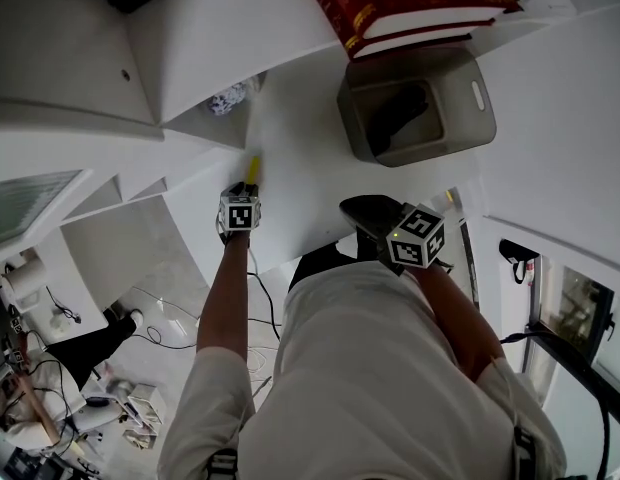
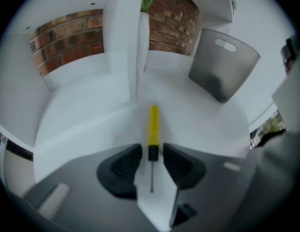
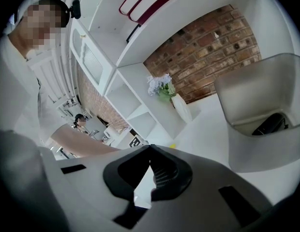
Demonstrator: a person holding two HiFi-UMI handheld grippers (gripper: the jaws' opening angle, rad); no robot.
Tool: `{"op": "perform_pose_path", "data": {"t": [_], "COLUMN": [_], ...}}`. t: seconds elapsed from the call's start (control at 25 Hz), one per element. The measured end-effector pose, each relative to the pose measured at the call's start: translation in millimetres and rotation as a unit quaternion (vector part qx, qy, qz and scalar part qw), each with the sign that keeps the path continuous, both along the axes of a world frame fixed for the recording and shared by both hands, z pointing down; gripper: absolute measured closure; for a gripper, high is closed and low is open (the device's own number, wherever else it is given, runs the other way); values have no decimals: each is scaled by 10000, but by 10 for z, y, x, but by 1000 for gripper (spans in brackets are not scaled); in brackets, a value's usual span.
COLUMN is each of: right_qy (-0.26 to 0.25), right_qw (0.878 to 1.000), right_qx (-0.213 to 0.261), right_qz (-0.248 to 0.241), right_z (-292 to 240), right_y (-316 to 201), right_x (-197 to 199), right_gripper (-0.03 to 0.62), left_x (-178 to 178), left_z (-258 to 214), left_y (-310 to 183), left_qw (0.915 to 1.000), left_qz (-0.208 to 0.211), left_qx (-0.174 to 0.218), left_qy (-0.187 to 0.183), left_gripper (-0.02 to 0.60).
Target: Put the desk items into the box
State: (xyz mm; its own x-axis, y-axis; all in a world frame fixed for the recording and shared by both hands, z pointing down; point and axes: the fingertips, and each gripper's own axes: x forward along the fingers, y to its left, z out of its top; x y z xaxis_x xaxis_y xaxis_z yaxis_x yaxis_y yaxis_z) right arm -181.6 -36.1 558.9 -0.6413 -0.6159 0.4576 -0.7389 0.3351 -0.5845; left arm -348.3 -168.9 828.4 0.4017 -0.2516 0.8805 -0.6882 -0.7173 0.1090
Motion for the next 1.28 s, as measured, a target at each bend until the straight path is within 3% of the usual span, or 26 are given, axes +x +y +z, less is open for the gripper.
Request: {"op": "perform_pose_path", "data": {"t": [0.16, 0.24, 0.36, 1.12, 1.28], "right_qy": [4, 11, 35, -30, -106], "right_qw": [10000, 10000, 10000, 9995, 9997], "right_qx": [4, 2, -2, 214, 215], "right_qz": [-11, -14, -11, 235, 102], "right_z": [6, 3, -5, -85, -71], "right_y": [-12, -4, 24, 222, 302], "right_x": [-19, -14, 11, 287, 378], "right_gripper": [594, 594, 594, 594, 594], "left_x": [-4, -24, -20, 80, 136], "left_z": [-19, -27, -13, -546, -627], "left_y": [5, -7, 9, 122, 237], "left_qw": [10000, 9997, 9995, 9959, 9942], "left_qz": [-46, -223, -323, -810, -979], "left_qx": [25, 3, -38, 92, 104], "left_qy": [2, 30, 7, 404, 444], "left_gripper": [435, 491, 508, 511, 511]}}
